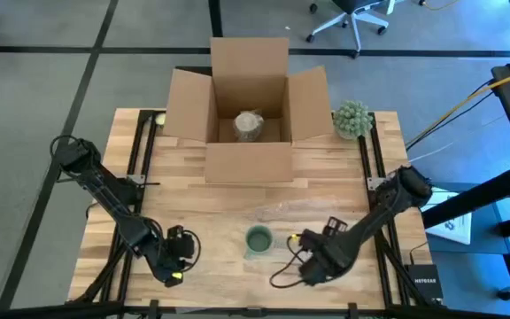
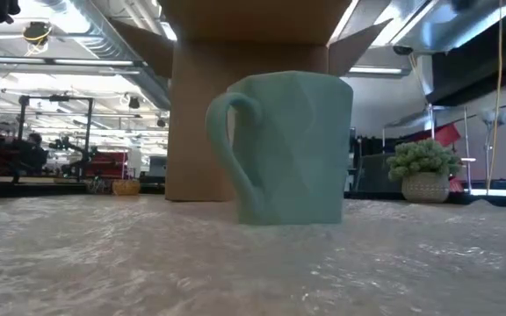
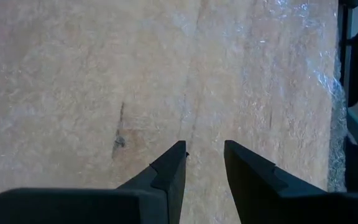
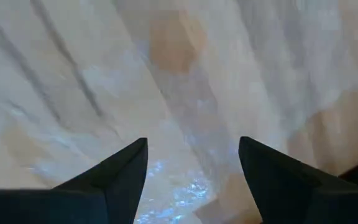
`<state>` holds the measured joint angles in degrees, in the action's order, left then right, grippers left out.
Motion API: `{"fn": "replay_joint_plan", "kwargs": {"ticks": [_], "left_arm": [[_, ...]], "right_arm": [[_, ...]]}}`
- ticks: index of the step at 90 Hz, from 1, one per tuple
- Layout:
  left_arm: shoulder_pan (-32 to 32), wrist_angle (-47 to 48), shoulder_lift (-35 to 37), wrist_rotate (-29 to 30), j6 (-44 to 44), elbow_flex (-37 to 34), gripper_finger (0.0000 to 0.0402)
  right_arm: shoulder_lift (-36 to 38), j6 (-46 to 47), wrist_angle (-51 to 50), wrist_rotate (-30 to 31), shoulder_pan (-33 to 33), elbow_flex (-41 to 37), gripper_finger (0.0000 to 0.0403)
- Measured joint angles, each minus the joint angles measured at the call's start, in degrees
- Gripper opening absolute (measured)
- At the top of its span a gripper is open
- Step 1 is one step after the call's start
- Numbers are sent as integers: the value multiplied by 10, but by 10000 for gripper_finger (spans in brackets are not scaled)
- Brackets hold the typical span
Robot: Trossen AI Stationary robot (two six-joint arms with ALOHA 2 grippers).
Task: Wrap mug
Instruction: Wrap the dark green mug using the transparent bubble wrap
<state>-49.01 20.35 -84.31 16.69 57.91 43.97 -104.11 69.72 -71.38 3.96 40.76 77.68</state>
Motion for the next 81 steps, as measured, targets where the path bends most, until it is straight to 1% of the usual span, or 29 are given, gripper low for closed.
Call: {"fn": "replay_joint_plan", "kwargs": {"ticks": [12,19,28,39,46,51,57,71,75,81], "left_arm": [[0,0,0,1,-2,0,94],[0,0,0,5,0,0,94],[0,0,0,16,0,0,94],[0,0,0,21,2,0,94],[0,0,0,22,0,0,94],[0,0,0,22,-2,0,94],[0,1,0,28,-3,0,94],[0,1,0,45,-14,0,94],[0,0,0,45,-15,0,94],[0,1,0,45,-15,0,94]], "right_arm": [[34,49,76,-1,14,-105,237],[48,54,115,0,16,-152,237],[47,45,168,11,18,-206,237],[52,19,277,11,17,-258,236],[52,17,295,16,17,-263,226],[51,17,298,23,17,-260,204],[50,14,298,36,17,-253,164],[47,1,295,51,16,-239,32],[45,-4,290,57,16,-232,14],[44,-13,278,70,16,-214,15]]}}
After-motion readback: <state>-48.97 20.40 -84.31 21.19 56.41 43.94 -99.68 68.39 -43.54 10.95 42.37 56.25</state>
